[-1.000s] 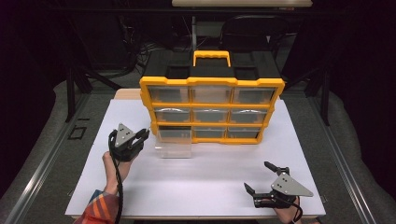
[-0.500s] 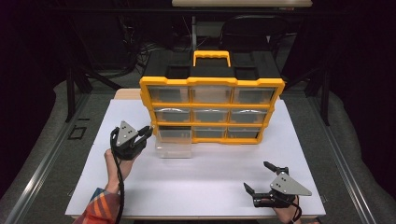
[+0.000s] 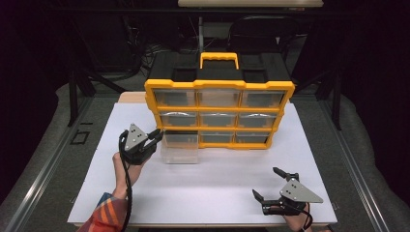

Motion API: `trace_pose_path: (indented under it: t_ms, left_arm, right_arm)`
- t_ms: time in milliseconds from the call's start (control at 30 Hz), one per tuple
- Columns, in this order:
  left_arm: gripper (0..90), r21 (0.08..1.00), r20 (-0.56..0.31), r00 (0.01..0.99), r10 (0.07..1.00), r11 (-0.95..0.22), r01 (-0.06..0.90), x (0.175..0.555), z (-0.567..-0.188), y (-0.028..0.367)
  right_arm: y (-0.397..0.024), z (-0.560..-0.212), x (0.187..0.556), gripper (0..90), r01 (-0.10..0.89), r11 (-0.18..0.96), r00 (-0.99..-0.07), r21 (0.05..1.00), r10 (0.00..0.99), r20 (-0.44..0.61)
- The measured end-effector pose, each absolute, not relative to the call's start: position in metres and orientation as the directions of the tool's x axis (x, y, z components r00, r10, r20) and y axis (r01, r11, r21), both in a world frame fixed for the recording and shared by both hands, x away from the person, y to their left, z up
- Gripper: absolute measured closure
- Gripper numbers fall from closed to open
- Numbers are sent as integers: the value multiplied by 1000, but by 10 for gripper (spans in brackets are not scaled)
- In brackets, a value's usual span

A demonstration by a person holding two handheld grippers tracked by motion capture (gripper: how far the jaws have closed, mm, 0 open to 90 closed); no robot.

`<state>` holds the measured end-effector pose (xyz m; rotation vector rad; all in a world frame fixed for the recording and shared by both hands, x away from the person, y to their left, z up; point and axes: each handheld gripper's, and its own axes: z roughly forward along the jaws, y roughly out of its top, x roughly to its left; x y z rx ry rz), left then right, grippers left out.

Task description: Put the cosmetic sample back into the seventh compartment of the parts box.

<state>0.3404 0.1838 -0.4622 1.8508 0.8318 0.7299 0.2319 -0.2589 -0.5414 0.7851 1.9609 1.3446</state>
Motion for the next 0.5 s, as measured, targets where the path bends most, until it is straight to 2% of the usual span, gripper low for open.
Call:
trace_pose_path:
  t_ms: [500]
  left_arm:
    - [805, 924, 126, 626, 769, -321, 208, 340, -457, 170]
  right_arm:
    - [-259, -541, 232, 16, 123, 303, -628, 945, 761, -162]
